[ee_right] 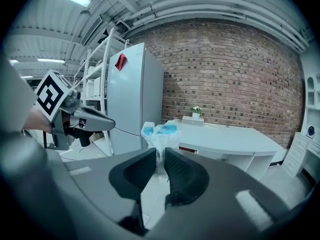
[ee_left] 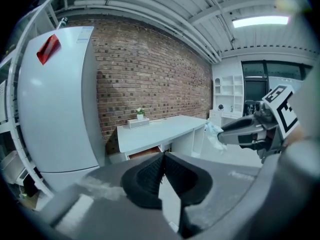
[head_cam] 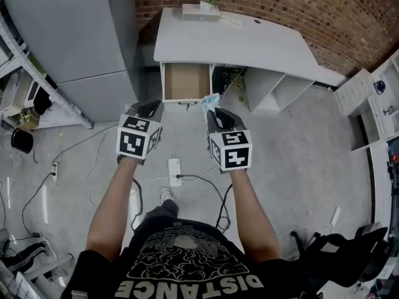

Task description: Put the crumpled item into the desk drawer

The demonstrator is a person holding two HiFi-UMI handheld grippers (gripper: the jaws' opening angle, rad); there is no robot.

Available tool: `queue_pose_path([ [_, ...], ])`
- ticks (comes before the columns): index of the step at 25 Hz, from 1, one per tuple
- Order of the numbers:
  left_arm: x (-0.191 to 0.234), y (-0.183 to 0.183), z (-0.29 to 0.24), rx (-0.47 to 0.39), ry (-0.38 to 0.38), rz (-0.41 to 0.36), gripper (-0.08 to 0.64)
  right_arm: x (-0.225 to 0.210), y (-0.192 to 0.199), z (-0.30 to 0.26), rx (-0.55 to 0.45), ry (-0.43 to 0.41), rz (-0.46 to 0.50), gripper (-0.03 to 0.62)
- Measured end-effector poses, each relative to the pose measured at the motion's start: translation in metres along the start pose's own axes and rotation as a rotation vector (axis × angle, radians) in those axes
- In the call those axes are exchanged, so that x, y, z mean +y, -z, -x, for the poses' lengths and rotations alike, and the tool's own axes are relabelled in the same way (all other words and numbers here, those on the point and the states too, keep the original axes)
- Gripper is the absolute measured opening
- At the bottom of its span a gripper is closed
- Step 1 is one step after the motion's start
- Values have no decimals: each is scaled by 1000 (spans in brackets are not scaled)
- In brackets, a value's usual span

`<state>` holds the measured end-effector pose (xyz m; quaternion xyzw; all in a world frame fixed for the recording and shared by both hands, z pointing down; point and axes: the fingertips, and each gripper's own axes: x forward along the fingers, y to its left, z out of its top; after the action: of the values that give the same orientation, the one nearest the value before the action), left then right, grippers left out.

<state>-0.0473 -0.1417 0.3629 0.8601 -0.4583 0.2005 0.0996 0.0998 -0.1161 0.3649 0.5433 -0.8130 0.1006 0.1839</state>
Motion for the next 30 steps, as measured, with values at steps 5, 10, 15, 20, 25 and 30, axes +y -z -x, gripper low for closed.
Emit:
queue_pose_path([
  [5, 27, -4, -20, 4, 32, 6, 0, 1, -12, -30, 17, 24, -1, 57],
  [10, 59, -5, -36, 12, 45, 13, 0, 4, -20, -59, 30, 40, -7, 57],
  [15, 82, -5, -49, 12, 58, 16, 0, 7, -25, -82, 41, 55, -9, 57],
  [20, 99, -3, -57, 11, 70, 27, 0, 13, -30, -101, 55, 59, -6, 57],
  [25, 113, -2, -61, 5, 70, 56, 0, 22, -32, -114, 74, 48, 11, 57],
  [30, 117, 4, -66, 13, 78, 64, 0, 26, -32, -125, 86, 41, 21, 57],
])
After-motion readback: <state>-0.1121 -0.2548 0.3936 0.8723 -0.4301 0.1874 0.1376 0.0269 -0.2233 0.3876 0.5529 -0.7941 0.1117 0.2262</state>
